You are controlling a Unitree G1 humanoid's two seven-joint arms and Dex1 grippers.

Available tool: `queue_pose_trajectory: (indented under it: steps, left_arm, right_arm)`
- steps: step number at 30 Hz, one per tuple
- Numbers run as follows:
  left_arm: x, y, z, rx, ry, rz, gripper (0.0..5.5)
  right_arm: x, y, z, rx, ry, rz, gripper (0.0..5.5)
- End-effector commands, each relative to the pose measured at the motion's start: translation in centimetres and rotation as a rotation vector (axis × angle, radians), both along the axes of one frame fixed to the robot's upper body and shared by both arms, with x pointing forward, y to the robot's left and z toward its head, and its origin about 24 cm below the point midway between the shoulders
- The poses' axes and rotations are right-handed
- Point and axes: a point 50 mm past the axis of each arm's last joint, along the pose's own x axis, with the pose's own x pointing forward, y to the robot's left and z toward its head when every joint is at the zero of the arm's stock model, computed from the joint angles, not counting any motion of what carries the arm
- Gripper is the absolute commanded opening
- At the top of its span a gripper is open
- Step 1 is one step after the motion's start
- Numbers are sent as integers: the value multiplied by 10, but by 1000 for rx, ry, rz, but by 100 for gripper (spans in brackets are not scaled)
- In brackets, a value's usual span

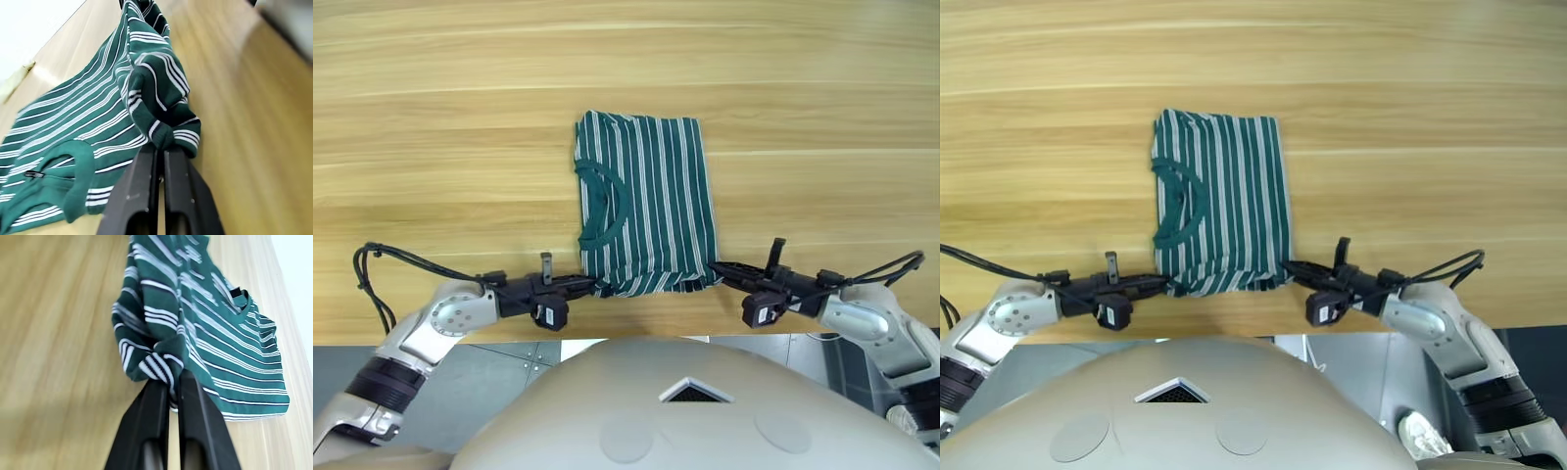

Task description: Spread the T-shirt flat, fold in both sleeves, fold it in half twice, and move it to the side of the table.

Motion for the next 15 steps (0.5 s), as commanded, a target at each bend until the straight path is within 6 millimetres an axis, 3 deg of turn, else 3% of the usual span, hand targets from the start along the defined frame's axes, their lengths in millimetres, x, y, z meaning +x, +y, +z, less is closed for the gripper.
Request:
queue_pose_trajectory:
  steps: [1, 9, 15]
  left_arm:
    - [4, 4, 10, -50, 16, 67, 0]
    - [48, -2, 34, -300, -56, 279, 0]
    - [83, -3, 35, -294, -135, 398, 0]
  right_arm:
    - [8, -4, 15, 58, -5, -59, 4]
    - [52, 4, 35, 216, -108, -184, 4]
    - [93, 19, 40, 254, -211, -247, 4]
